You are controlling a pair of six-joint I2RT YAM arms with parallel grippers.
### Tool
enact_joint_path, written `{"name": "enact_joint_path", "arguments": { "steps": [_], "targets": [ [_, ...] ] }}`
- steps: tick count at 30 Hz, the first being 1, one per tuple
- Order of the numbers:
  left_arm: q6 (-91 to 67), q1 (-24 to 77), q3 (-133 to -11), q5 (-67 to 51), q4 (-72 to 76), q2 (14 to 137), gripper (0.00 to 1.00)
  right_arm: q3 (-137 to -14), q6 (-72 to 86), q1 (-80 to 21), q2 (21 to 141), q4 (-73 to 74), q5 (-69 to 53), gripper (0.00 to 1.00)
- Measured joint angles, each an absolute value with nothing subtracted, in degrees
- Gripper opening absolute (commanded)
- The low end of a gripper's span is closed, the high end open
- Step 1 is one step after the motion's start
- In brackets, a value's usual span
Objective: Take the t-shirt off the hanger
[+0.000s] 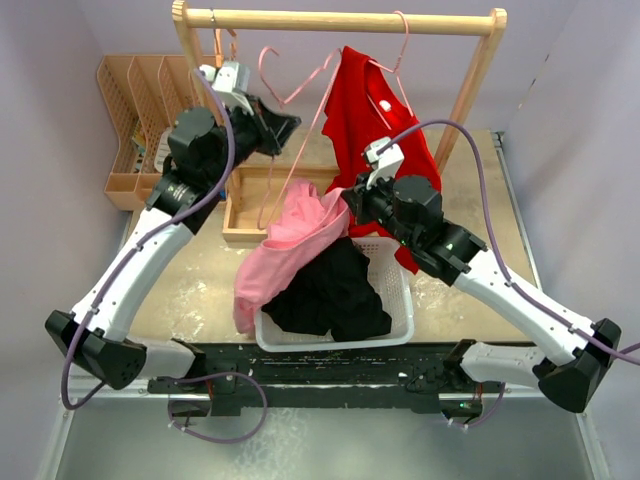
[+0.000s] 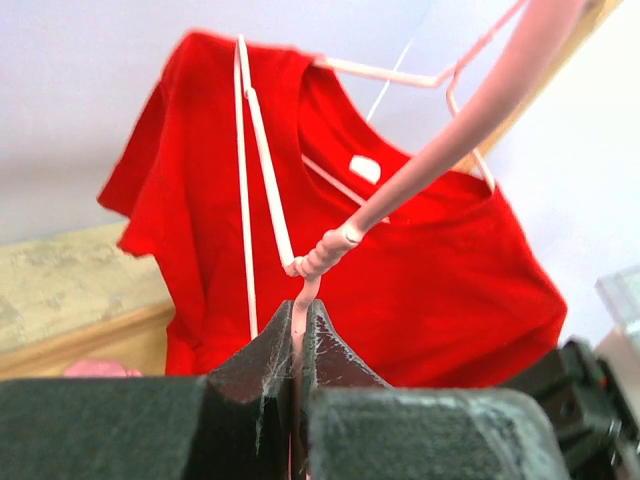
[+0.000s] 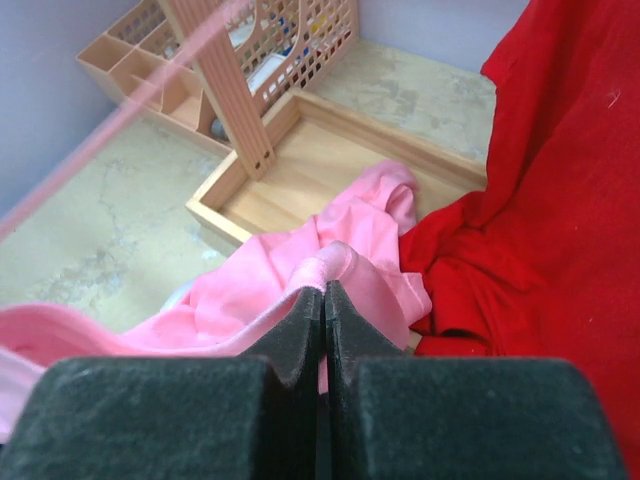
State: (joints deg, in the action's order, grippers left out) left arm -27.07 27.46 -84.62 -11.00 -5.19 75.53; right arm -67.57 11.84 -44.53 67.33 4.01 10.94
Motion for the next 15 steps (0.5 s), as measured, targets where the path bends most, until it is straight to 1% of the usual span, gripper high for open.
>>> {"name": "enact_joint_path", "arguments": {
  "steps": [11,15],
  "targets": [
    [-24.1,27.5,-105.2,-1.7,-7.7,85.3,0.0,-63.9,12.4,-45.0,65.1,4.3,10.8,0.0],
    [-23.6,27.5,-107.7,2.3,-9.6,88.0,0.0,-63.1,12.5,-45.0,64.7,4.2,10.9,0.0]
  ]
}}
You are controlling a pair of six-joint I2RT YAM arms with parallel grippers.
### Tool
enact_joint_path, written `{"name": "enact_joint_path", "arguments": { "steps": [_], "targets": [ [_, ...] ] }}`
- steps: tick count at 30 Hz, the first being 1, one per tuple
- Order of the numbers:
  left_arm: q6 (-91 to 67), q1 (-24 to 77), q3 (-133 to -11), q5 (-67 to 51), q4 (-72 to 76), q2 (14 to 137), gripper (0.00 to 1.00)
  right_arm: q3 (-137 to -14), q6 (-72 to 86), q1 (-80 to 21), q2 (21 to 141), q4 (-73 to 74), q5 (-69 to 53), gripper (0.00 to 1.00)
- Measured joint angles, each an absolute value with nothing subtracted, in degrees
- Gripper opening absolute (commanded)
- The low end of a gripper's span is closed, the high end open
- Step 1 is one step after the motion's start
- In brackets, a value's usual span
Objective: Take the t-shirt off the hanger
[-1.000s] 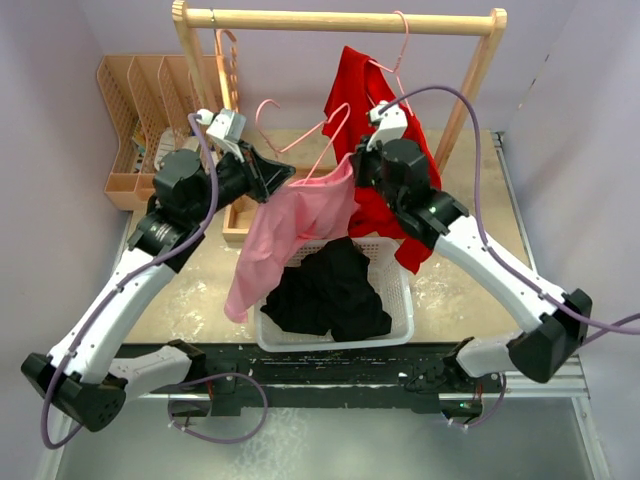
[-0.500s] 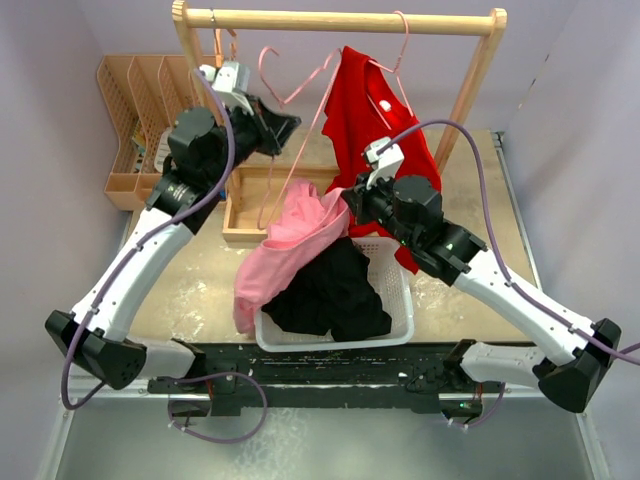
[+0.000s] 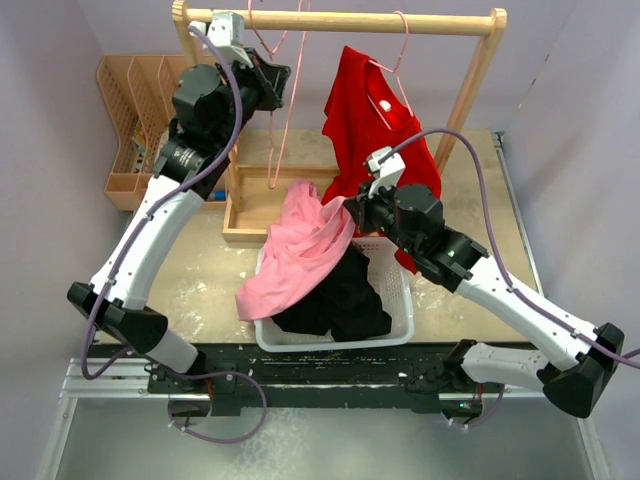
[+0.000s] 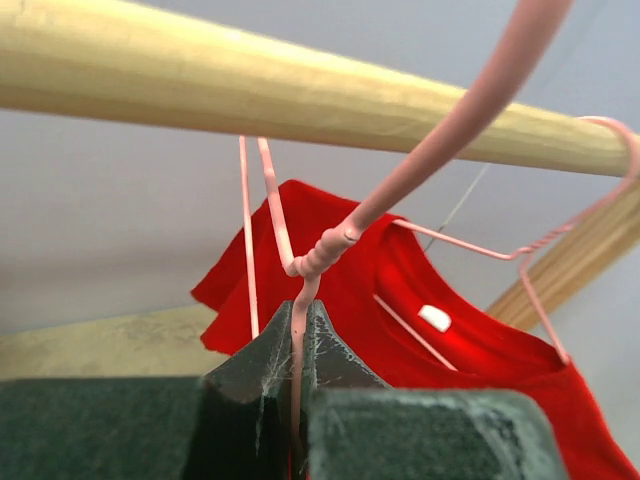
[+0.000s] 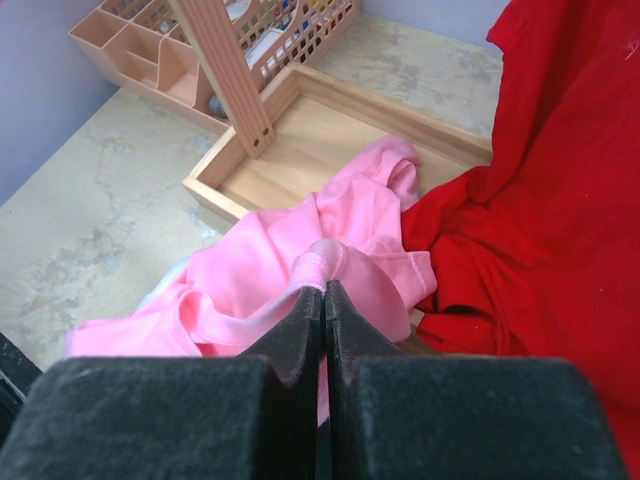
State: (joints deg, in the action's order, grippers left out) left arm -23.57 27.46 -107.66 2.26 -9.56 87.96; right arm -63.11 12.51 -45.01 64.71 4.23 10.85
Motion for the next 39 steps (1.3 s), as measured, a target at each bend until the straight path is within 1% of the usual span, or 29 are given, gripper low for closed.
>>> {"name": "enact_joint_path", "arguments": {
  "steps": [9,23,25,26,27,28,31,37,39],
  "targets": [
    [-22.8,27.5,-110.0,9.6,-13.0,93.6,0.0,-61.8,13.1,-45.0,62.5,4.1,10.9,0.0],
    [-19.8,27.5,-111.4,17.3,-15.5,94.7,0.0,-61.1,13.5,-45.0,60.7,4.4,10.9,0.0],
    [-19.7,27.5,-110.7,17.8,-15.3,94.6,0.07,-61.1,13.5,-45.0,60.4,4.5,10.9,0.0],
    [-19.7,27.5,-110.3,18.1,-15.2,94.5,0.12,-61.2,13.5,-45.0,60.3,4.6,11.0,0.0],
    [-19.6,27.5,-109.6,18.3,-15.1,94.3,0.23,-61.2,13.5,-45.0,60.2,4.8,11.0,0.0],
    [-19.5,27.5,-108.6,18.5,-14.5,94.1,0.3,-61.4,13.5,-45.0,60.2,5.3,11.0,0.0],
    [-19.2,27.5,-105.5,18.8,-14.2,92.6,0.44,-62.3,13.5,-45.0,60.2,6.8,11.2,0.0],
    [-18.9,27.5,-102.2,18.7,-13.9,89.1,0.79,-64.9,13.2,-45.0,60.2,7.9,11.6,0.0],
    [-18.9,27.5,-102.2,18.2,-13.3,88.0,0.89,-65.8,12.9,-45.0,60.3,7.9,12.1,0.0]
  ]
}}
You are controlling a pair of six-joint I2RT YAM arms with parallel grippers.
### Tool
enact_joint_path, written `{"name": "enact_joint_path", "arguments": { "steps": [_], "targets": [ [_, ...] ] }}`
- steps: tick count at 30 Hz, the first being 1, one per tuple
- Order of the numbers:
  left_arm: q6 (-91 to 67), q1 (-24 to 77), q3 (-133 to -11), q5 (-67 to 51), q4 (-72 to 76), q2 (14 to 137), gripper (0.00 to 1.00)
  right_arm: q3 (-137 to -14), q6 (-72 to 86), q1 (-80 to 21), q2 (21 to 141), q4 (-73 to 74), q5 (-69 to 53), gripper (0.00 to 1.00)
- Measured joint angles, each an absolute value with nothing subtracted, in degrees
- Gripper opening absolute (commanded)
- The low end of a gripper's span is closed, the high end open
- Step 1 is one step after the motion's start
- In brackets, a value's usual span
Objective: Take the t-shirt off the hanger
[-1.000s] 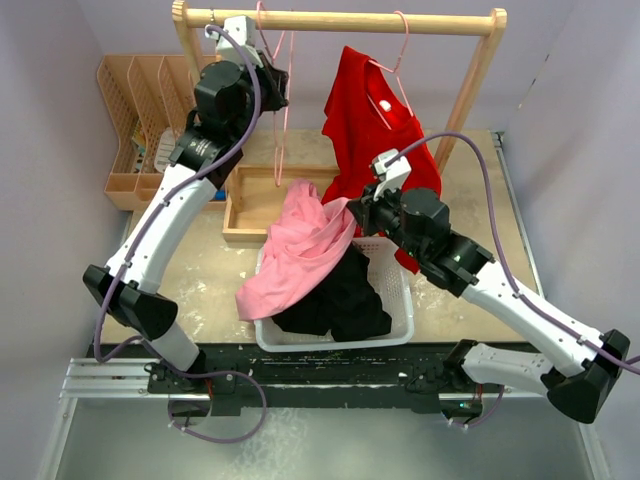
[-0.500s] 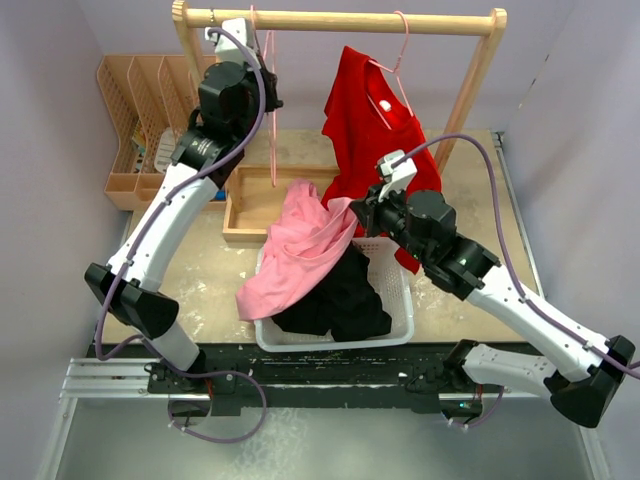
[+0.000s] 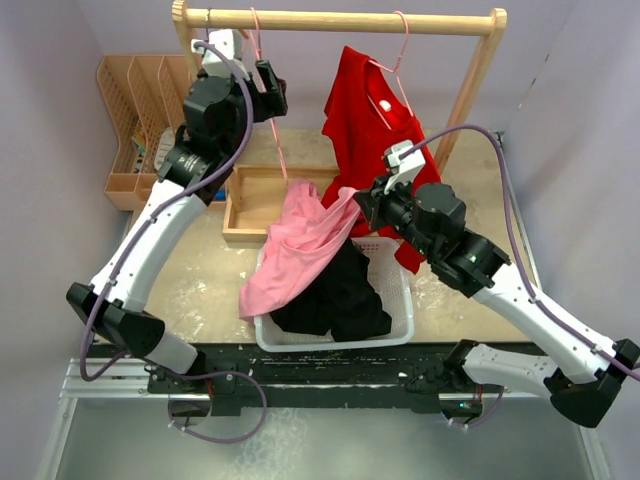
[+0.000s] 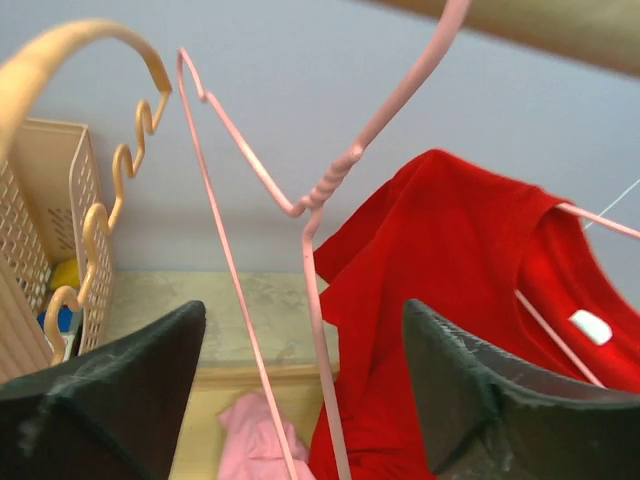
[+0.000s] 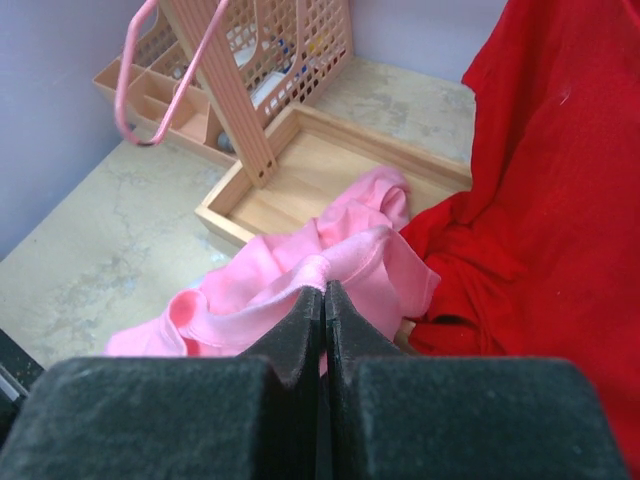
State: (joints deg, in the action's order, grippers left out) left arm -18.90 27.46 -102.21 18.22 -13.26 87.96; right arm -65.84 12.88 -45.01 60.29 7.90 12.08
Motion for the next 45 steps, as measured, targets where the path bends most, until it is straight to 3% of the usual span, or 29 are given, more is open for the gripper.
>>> {"name": "enact_joint_path", "arguments": {
  "steps": [3,15,24,33,40,45],
  "targets": [
    [-19.0,27.5,-102.2,16.9,-12.3,86.1,1.0,-67.3,12.4,-45.0,60.7,7.9,12.5,0.0],
    [-23.0,27.5,-99.1,6.7,-10.6,77.4,0.99,-82.8,8.8,-45.1,64.5,13.3,11.9,0.0],
    [-24.0,27.5,-99.0,0.1,-15.6,73.3,0.99,-109.3,5.5,-45.1,69.8,15.4,7.2,0.0],
    [-23.8,27.5,-96.5,-0.6,-16.0,65.6,0.99,-140.2,5.6,-45.1,82.3,19.4,-4.1,0.0],
    [-23.0,27.5,-94.7,0.6,-16.0,62.0,0.99,-130.2,7.8,-45.1,76.8,8.0,-18.0,0.0],
    [-23.0,27.5,-92.4,1.4,-16.4,61.0,0.99,-130.7,9.3,-45.1,75.4,0.8,-23.3,0.0]
  ]
}}
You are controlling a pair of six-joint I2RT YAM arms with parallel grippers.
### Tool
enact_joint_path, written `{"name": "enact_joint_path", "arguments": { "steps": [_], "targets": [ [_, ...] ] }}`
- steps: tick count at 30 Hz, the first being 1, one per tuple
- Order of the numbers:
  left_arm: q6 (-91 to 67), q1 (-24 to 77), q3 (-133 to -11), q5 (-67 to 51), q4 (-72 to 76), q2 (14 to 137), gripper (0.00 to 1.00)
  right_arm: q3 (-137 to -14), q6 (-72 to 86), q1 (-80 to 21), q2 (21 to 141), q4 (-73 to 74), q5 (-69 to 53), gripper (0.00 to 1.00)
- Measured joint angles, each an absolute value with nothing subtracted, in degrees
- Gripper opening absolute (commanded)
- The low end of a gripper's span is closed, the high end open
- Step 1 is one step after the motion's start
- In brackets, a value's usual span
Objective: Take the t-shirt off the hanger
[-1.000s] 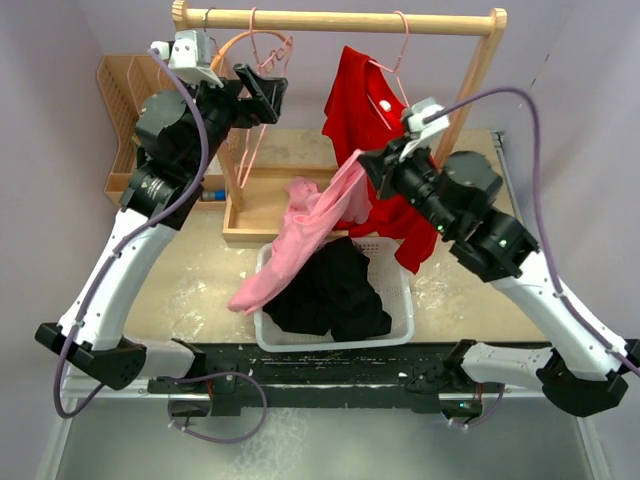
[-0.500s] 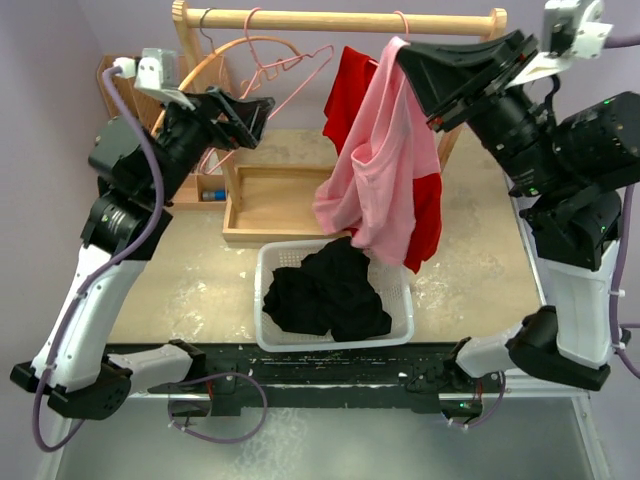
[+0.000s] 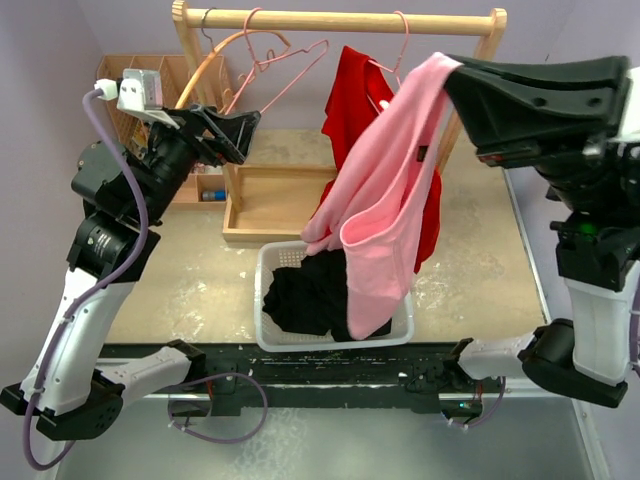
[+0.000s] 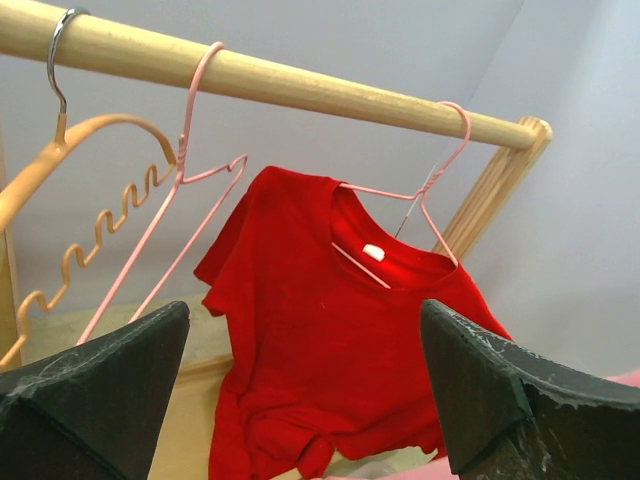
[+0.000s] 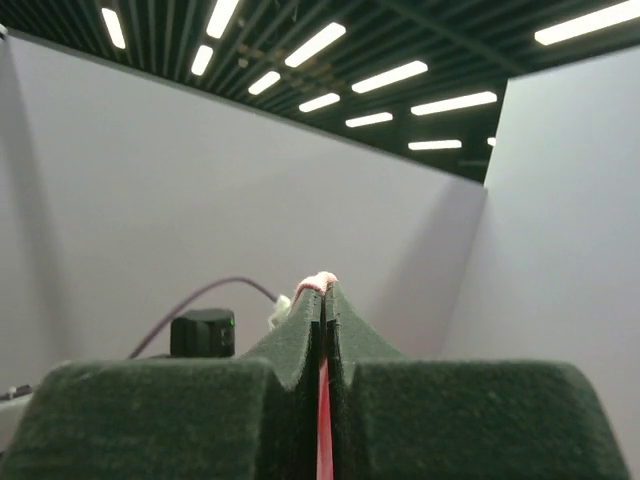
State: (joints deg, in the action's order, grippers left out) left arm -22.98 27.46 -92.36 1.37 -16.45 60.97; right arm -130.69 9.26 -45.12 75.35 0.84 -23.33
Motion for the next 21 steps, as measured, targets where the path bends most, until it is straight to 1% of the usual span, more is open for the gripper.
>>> {"name": "enact_joint_path", "arguments": {
  "steps": [14,17,21],
  "targets": [
    [-23.1,27.5,-90.7,1.7,-17.2,61.0,0.99,-128.5,10.1,-45.1,69.2,-7.3,-25.3,0.0],
    [-23.2,27.5,-90.1,1.7,-17.1,61.0,0.99,-124.9,10.0,-45.1,67.3,-8.0,-24.9,0.0],
    [-23.4,27.5,-89.0,1.6,-17.2,61.0,0.99,-116.9,9.9,-45.1,64.5,-8.4,-23.0,0.0]
  ]
}}
